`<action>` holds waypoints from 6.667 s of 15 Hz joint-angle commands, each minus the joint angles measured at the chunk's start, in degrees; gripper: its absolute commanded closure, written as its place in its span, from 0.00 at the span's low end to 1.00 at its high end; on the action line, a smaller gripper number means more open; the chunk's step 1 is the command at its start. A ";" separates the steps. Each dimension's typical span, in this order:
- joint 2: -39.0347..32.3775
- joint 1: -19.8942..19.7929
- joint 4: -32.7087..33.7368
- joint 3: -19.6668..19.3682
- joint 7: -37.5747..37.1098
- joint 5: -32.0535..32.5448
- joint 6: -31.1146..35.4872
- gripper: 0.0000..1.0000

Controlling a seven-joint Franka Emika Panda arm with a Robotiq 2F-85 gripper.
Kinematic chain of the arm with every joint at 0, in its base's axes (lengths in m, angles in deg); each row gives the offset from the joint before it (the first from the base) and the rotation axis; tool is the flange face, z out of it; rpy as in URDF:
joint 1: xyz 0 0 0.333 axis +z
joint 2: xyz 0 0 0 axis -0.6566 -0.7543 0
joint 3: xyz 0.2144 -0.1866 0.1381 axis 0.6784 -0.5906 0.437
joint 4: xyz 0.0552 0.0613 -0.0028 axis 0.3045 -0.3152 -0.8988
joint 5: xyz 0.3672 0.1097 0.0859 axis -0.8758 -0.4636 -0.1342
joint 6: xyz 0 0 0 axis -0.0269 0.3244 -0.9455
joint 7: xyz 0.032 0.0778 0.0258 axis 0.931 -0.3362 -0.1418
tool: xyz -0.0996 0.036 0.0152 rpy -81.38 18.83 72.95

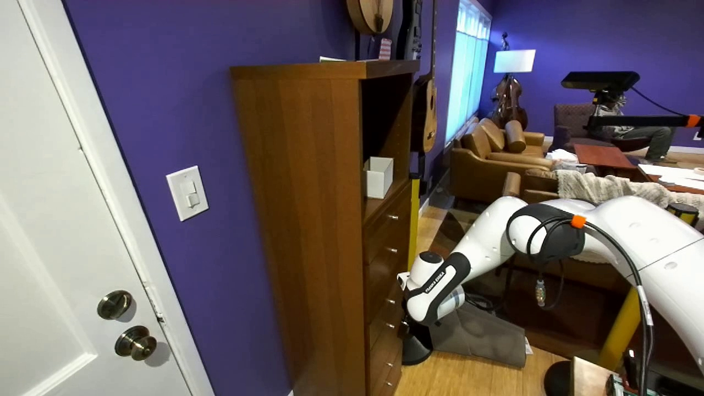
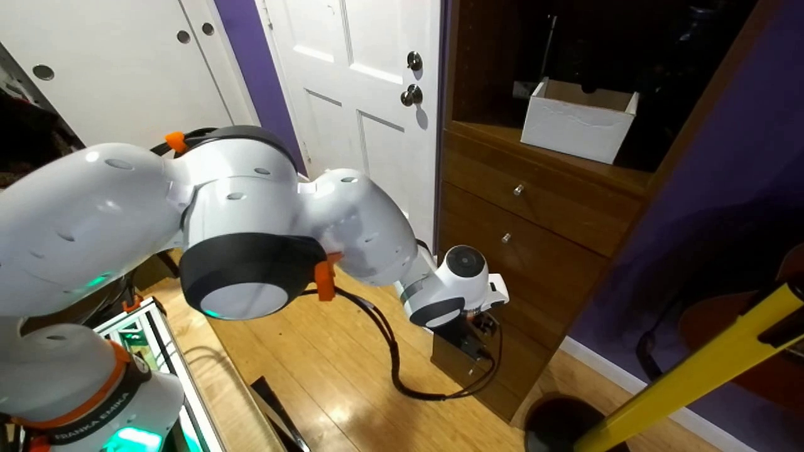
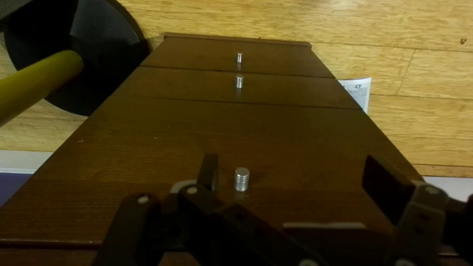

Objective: Open the third to bottom drawer of the cabinet

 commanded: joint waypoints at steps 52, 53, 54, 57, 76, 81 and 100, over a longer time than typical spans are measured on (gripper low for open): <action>-15.96 -4.20 18.07 6.99 4.56 0.65 3.60 0.59; -16.13 -4.41 18.09 7.24 5.22 0.99 4.12 0.68; -16.17 -4.42 18.11 7.23 5.35 0.98 4.19 0.75; -16.40 -4.75 18.23 7.43 6.58 1.34 4.82 0.97; -6.82 9.03 7.80 -15.01 -12.71 -0.91 -8.79 0.96; -6.56 3.19 4.93 -10.41 -6.26 -1.47 -9.67 0.96; -5.03 -12.03 -6.16 -3.61 6.40 -5.84 -5.12 0.60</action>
